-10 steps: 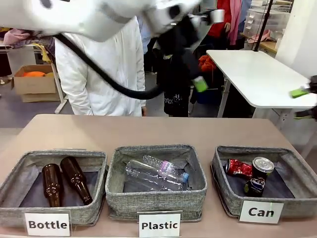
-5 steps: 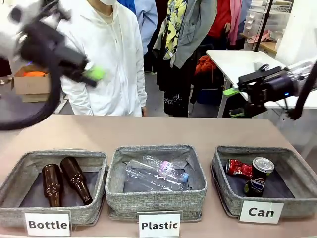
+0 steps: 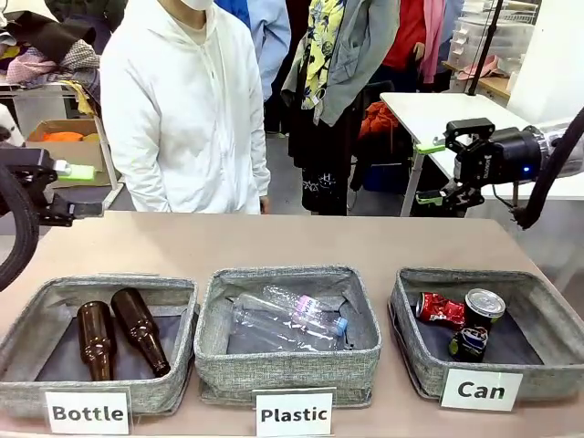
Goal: Sort the can waste into the basket.
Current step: Pick up the can waste from the table and place it in the right Fabric basket.
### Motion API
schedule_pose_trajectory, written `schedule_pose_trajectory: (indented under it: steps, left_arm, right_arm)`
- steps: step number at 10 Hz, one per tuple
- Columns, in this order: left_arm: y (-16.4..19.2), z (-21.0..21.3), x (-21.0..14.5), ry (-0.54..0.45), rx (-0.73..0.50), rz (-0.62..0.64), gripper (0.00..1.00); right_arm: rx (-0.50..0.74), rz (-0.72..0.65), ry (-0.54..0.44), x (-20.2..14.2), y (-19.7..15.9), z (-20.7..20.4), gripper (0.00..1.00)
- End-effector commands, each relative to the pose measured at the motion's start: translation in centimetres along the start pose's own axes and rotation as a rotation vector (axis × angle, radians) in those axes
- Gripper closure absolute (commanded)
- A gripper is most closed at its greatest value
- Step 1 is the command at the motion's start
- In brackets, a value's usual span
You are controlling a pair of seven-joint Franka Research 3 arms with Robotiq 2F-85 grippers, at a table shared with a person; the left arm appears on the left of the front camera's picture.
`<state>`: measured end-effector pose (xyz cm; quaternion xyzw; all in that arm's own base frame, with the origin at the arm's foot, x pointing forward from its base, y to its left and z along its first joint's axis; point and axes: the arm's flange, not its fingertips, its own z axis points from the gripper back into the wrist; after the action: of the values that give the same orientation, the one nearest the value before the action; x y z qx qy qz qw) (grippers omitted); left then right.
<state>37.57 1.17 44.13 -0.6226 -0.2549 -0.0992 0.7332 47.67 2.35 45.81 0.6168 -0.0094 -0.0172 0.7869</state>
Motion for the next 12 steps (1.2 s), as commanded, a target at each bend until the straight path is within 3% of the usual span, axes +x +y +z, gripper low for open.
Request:
schedule_pose_trajectory:
  steps: [1, 2, 12]
  left_arm:
    - [-1.73, -0.51, -0.23, 0.049, 0.046, -0.040, 0.00]
    - [-1.73, -0.51, -0.23, 0.049, 0.046, -0.040, 0.00]
    - [-1.73, -0.51, -0.23, 0.049, 0.046, -0.040, 0.00]
  right_arm:
    - [-0.037, -0.035, -0.038, 0.54, 0.28, 0.33, 0.00]
    - [0.000, 0.000, 0.000, 0.00, 0.00, 0.00, 0.00]
    - [0.000, 0.000, 0.000, 0.00, 0.00, 0.00, 0.00]
